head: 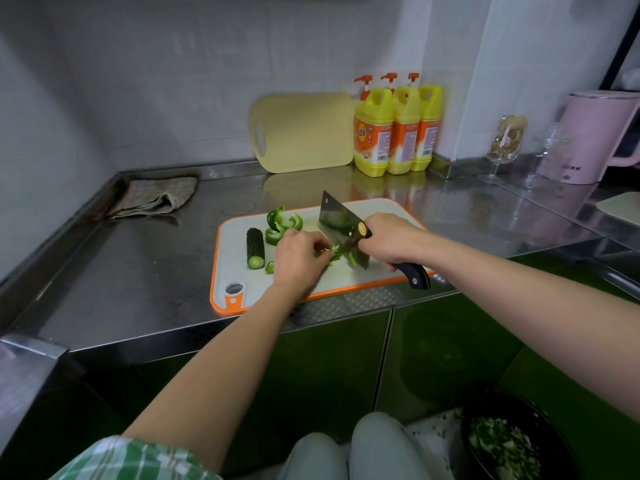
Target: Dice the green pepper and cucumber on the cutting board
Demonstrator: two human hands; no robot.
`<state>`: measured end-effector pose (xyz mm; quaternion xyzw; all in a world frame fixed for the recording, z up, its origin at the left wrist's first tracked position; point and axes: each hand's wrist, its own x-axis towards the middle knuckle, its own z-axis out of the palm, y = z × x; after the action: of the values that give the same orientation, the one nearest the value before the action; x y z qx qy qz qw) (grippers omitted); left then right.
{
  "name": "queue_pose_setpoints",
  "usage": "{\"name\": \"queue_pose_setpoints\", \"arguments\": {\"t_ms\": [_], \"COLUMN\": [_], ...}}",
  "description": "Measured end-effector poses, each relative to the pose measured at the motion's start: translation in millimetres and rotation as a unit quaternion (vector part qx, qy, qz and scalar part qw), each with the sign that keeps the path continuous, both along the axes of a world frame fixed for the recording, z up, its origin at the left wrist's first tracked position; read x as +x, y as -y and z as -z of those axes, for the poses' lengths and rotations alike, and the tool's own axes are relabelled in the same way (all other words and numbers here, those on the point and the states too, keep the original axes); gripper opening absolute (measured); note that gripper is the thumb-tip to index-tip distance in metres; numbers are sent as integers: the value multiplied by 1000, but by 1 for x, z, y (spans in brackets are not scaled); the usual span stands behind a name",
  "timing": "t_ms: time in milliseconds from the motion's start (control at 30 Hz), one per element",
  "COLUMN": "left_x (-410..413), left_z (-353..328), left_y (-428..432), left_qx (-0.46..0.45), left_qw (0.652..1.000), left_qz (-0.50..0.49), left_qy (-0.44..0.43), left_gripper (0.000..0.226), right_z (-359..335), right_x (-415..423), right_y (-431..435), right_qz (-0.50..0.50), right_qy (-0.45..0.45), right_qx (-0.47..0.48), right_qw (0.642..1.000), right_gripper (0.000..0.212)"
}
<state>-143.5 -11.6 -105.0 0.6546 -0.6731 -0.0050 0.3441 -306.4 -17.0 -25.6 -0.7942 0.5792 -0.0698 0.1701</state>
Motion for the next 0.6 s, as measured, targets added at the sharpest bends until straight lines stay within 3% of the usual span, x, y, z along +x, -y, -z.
{"name": "queue_pose_setpoints", "arguments": {"t_ms": [267,433,600], "left_x": [-3,1,7], "left_z": [-1,1,-4], "left_y": [1,3,-1], "left_qx": [8,4,-11], "left_qw": [1000,1000,1000], "left_qz": [-3,1,26], "left_qy": [-10,-14,8], "left_gripper": [14,20,29], "right_z": [12,22,2], "right_x": [10,9,2], "right_y": [2,8,1], "right_qz": [9,38,21], "right_qy": [-6,57,50], "right_qx": [-1,-44,1], "right_qw": [1000,997,999], "right_gripper": [13,13,10]}}
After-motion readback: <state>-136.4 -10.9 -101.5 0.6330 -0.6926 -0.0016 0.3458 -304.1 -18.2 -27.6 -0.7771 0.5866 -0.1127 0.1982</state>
